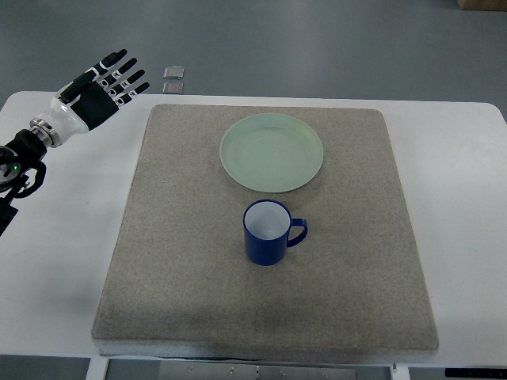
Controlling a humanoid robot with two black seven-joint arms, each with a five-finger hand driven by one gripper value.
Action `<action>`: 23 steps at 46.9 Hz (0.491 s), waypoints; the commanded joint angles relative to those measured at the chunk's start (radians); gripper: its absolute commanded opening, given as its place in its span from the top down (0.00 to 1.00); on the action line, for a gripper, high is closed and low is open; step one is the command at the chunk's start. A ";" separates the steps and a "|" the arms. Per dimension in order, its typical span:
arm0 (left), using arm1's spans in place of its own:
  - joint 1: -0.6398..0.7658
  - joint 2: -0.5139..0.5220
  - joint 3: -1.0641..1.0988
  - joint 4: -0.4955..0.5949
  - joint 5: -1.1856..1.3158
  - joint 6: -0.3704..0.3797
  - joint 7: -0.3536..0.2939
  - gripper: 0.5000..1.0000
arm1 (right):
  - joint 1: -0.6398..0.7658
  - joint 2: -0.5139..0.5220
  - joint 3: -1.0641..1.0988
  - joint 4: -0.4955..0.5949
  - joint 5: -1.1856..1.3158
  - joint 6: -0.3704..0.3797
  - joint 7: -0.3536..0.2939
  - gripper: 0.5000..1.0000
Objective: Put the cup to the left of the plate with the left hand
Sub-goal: 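Raise the left hand and orient it toward the blue mug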
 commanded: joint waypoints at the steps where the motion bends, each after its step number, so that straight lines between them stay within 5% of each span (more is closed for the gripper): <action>1: 0.001 0.004 0.011 -0.005 0.022 -0.006 -0.016 0.00 | 0.000 0.000 0.000 0.000 0.000 0.000 -0.001 0.14; 8: -0.002 0.006 0.011 -0.008 0.184 -0.006 -0.069 0.00 | 0.000 0.000 0.000 0.000 0.000 0.000 -0.001 0.14; 16: -0.014 0.001 0.011 -0.016 0.421 -0.006 -0.223 0.00 | 0.000 0.000 0.000 0.000 0.000 0.000 0.001 0.14; 23: -0.002 0.050 0.012 -0.151 0.549 -0.006 -0.253 0.00 | 0.000 0.000 0.000 0.000 0.000 0.000 0.001 0.14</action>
